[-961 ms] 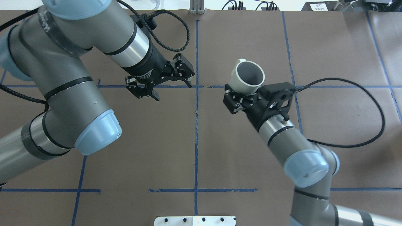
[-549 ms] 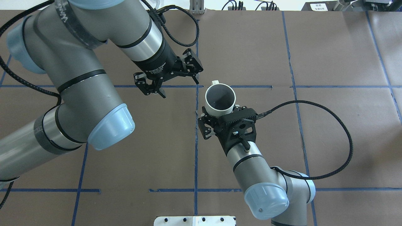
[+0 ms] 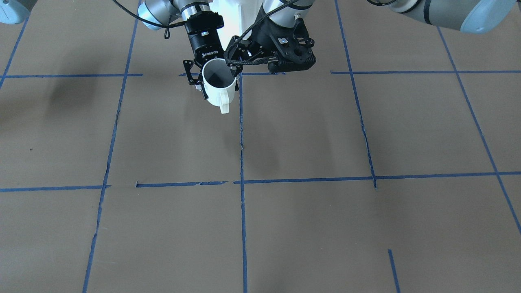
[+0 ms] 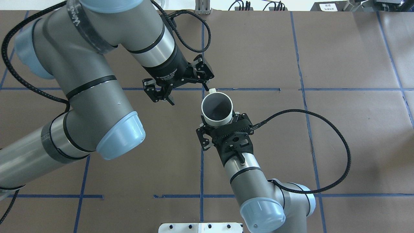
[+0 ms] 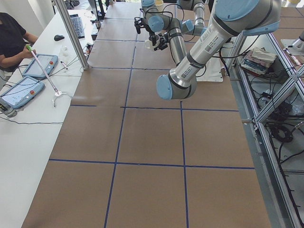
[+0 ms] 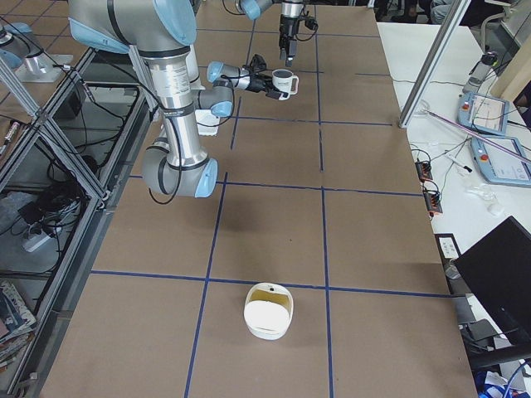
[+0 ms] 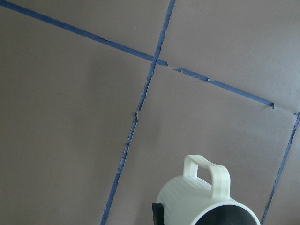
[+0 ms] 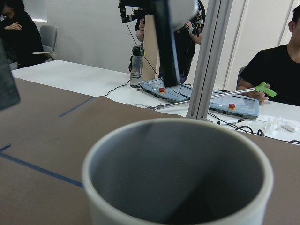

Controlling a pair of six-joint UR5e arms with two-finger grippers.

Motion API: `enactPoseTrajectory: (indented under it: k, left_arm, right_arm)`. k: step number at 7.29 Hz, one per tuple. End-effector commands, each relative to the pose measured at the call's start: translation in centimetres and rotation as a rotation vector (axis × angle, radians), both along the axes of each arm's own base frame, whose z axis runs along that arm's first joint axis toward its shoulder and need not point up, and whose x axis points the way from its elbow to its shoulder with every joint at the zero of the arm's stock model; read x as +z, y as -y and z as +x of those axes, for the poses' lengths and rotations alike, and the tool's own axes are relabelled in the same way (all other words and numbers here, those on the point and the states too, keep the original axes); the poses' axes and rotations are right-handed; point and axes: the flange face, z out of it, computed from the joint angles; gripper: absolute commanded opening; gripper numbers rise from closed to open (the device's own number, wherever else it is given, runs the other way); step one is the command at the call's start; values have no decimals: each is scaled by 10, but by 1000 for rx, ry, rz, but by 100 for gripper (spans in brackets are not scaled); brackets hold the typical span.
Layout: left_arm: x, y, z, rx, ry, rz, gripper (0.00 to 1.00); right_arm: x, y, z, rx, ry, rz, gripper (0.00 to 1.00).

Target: Left arm hands cup to right arm to dump lemon

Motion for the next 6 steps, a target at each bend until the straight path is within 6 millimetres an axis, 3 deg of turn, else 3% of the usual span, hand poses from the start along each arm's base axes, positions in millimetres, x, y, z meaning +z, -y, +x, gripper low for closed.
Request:
enactPoseTrajectory:
  k: [1, 2, 4, 6]
  left_arm:
    - [5, -12, 21, 37, 13, -7, 93]
    - [3, -13, 22, 40, 10, -6, 84]
    - [4, -13, 22, 40, 12, -7, 41]
    - [5, -13, 22, 40, 13, -8, 19]
  right_arm:
    - [-3, 0, -2, 4, -28, 18, 62]
    - [-2, 0, -3, 4, -31, 18, 63]
    - [-1, 1, -3, 4, -34, 18, 68]
    - [-4, 1, -2, 1, -27, 18, 72]
